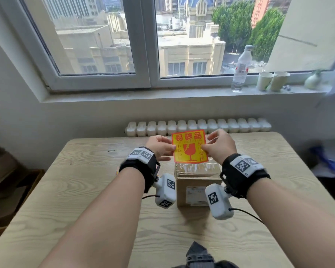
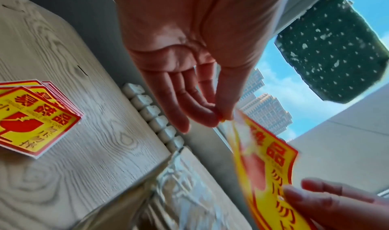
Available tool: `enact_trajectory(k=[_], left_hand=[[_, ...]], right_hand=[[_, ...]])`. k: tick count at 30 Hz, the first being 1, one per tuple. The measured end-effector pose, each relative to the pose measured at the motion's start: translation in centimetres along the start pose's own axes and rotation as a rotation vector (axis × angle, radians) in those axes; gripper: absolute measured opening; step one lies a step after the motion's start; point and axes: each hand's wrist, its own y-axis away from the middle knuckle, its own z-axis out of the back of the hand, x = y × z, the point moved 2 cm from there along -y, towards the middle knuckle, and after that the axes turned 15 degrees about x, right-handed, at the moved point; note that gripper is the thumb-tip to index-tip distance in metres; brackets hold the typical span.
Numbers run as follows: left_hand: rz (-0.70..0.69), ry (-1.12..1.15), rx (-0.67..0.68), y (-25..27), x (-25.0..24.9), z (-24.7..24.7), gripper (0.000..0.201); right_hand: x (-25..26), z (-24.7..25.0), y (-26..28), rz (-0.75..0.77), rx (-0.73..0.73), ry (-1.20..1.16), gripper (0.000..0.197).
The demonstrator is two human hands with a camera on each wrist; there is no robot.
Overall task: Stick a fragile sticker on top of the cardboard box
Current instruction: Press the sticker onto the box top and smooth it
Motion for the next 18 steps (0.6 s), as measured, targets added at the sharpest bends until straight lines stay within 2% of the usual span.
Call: enact_trajectory(k=[3,9,12,18], left_hand=[[0.059,-0.063,-0.015,-0.5,0.4,-1.8,0.038],[0.066,-0.212,-0.120,-1.1,1.9,-3.2,0.017],[0.074,-0.276,-0.176,-1.3,2.5,-3.5,0.016],[0.087,-0.296,-0.239,-1.5,3.1,-3.6,0.015]], right_hand=[[-1.8,0.9,0.8,-0.031,-0.008,0.056,0.032],[-4.0,0.6,1.7,-0.044,0.080,0.089,0.009],[-4.3,0.2,1.8,-0.039,0.092,0.100,0.020],[-4.4,0.0,2.1,-0.035,0.056,0.168,0.023]])
